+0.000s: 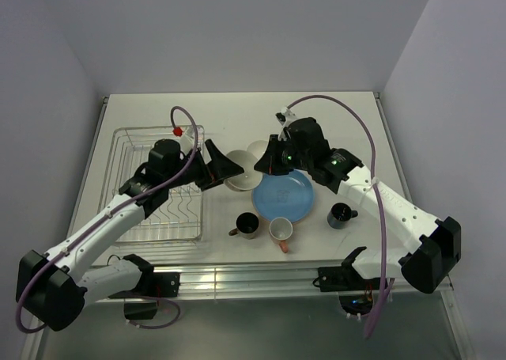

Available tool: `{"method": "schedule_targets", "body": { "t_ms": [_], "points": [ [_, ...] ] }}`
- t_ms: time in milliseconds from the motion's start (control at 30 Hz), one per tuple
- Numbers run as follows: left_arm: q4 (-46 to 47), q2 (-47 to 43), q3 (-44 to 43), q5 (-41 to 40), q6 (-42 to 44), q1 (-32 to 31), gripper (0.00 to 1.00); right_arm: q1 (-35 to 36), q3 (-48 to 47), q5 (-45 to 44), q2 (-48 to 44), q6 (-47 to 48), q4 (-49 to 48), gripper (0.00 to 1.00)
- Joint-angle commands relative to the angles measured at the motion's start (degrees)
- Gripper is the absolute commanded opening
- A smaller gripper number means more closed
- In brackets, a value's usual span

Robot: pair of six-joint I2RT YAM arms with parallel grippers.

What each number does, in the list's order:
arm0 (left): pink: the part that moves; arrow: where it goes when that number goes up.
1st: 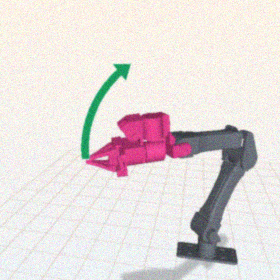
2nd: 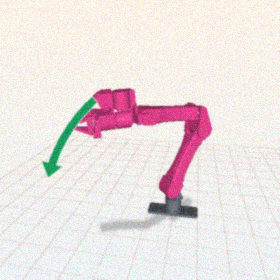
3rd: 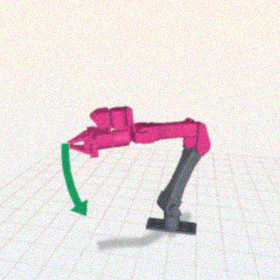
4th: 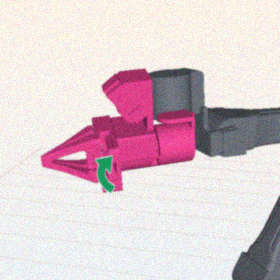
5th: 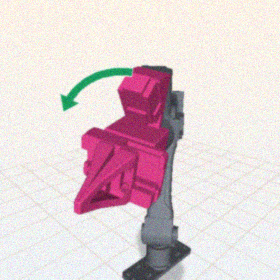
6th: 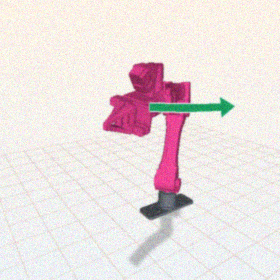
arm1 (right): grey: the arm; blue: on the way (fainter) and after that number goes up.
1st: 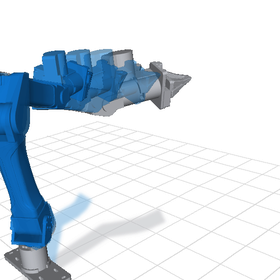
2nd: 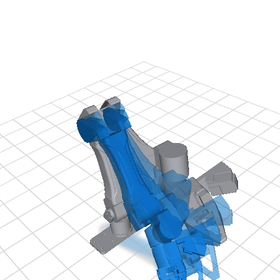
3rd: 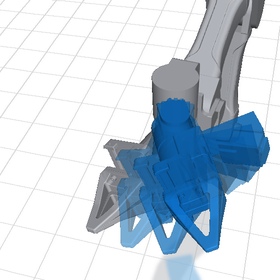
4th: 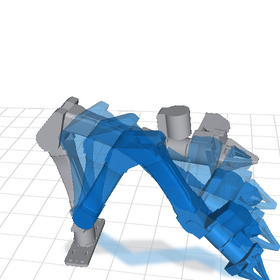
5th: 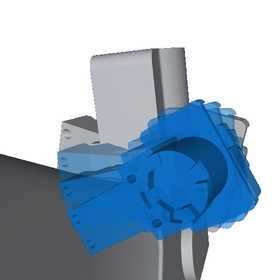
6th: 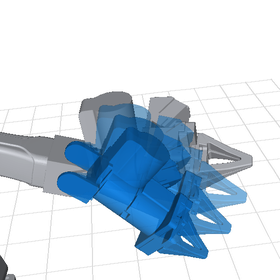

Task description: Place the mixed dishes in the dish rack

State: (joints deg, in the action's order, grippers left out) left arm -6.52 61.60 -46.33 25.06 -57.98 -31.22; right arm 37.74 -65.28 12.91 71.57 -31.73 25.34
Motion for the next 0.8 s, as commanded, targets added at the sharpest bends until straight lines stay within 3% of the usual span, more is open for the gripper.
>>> {"method": "schedule_targets", "body": {
  "t_ms": [0,533,767],
  "points": [
    [5.0,0.5,-3.1,-0.7,-0.4,-0.3,0.99,0.4,-0.4,1.9,-2.6,-1.4,-5.0,0.00],
    [11.3,-1.1,-0.1,3.8,-4.0,-0.4,0.81,0.5,2.3,1.2,-2.0,-1.5,-10.0,0.00],
    [14.3,-2.5,1.5,5.9,-5.7,-0.3,0.62,-0.4,1.6,1.8,-1.0,-1.0,-10.4,0.00]
  ]
}}
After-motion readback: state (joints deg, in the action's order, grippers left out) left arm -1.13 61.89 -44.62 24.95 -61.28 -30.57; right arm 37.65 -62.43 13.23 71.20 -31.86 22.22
